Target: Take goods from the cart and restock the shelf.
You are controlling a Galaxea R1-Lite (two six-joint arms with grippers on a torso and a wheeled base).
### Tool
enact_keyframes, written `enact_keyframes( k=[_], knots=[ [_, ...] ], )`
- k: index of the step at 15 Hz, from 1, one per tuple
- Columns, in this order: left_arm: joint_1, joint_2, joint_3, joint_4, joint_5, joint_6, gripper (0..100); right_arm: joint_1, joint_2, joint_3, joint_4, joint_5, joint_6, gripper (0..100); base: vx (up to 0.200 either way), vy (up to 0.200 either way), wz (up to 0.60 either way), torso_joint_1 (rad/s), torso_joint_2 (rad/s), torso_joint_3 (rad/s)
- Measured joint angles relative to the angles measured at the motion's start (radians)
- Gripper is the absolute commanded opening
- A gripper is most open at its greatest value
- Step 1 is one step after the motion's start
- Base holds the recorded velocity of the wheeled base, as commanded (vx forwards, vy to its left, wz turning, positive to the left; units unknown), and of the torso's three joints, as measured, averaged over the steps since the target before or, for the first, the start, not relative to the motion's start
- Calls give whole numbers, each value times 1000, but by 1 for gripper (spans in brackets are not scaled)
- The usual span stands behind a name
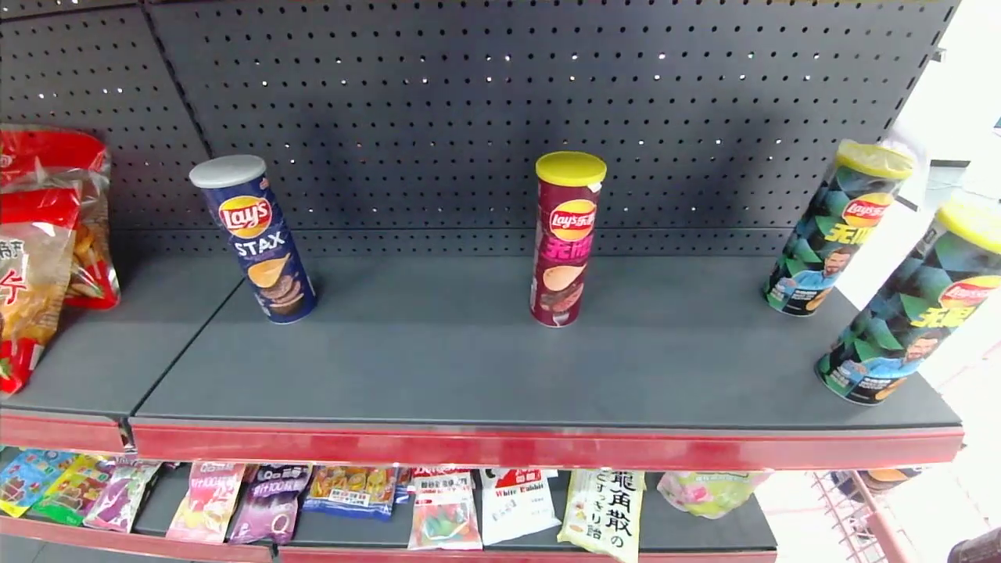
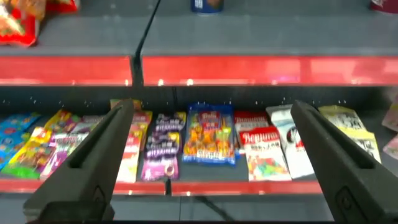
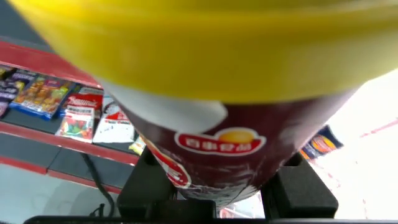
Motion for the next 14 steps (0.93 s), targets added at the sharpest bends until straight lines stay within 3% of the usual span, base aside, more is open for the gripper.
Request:
enact_keyframes(
  k=[8, 10, 12, 14],
  knots=[
    [-6, 17, 0, 1, -3, 3, 100, 0, -35, 35, 0, 76, 1, 0, 0, 0, 0, 0, 0, 0],
    [-13, 31, -12, -2, -35, 6, 100, 0, -56, 38, 0, 78, 1, 0, 0, 0, 0, 0, 0, 0],
    [-25, 64, -70, -4, -74, -22, 100, 0, -65, 30, -1, 78, 1, 0, 0, 0, 0, 0, 0, 0],
    [-46, 169, -209, -14, -125, -44, 100, -1, -48, 15, -4, 77, 1, 0, 0, 0, 0, 0, 0, 0]
  ],
)
